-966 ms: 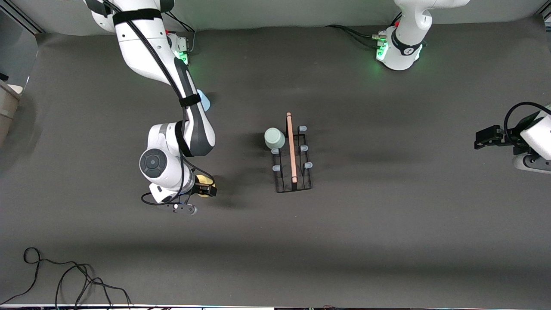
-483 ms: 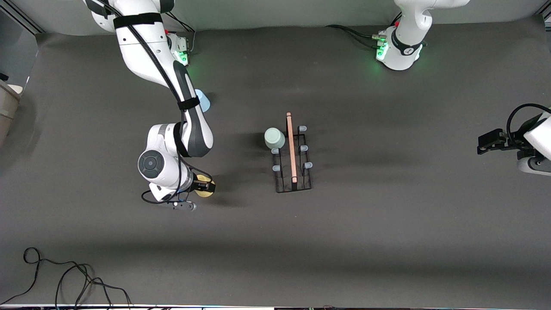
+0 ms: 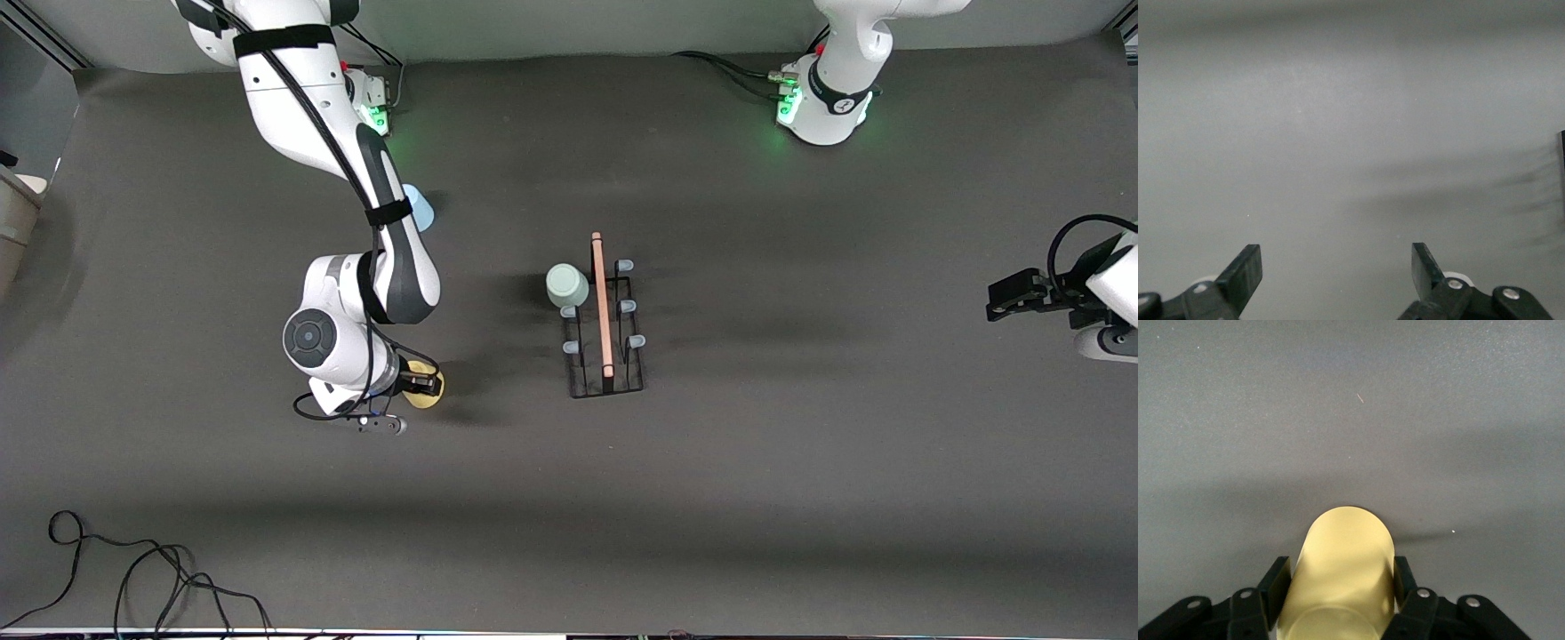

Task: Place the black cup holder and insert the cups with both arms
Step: 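Move the right gripper to the yellow cup and grasp it, then carry the yellow cup to the holder and lower it into a slot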

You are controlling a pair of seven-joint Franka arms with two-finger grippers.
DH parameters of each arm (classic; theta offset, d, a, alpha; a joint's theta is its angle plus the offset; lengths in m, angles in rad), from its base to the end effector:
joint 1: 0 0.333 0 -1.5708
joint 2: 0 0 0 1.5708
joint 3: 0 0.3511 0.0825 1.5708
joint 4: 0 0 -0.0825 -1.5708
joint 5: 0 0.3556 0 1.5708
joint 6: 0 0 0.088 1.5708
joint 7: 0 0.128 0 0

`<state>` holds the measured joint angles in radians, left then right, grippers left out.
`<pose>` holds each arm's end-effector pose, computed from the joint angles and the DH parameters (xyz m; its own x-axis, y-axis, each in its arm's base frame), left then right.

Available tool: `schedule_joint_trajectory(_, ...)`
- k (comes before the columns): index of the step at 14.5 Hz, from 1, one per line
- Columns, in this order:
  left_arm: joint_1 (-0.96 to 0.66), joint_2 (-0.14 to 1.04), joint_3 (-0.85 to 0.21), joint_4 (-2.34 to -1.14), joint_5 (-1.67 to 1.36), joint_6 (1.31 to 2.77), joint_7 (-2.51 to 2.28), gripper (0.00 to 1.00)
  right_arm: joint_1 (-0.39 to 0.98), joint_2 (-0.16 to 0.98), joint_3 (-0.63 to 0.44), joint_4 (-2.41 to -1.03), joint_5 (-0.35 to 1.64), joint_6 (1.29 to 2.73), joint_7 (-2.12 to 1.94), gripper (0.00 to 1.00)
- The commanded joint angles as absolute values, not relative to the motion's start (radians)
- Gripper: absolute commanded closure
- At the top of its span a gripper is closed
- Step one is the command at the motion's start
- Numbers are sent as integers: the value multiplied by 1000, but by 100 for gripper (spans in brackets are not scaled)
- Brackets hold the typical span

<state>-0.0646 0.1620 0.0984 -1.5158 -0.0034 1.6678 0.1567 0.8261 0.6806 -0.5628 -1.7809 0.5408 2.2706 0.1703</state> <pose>0.5868 0.0147 0.5818 0.9923 -0.1234 -0.0111 -0.1235 -0.9923 -0.0109 0.6087 0.2251 0.2405 0.9820 -0.1792 -0.0595 -0.1816 -0.9827 -0.0368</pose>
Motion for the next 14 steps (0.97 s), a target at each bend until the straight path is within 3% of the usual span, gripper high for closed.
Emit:
schedule_joint_trajectory(1,-80,163,103,-1482,3,1651,135,0,830,605,-568,-1802,569,2226,153,100)
schedule_joint_trajectory(5,-77,155,103,-1480,2,1598,133,0,851,551,-557,-1747,568,2189,325,100)
schedule_joint_trajectory(14,-74,153,104,-1465,-23,1603,98,0,992,578,-554,-1511,566,2158,807,100)
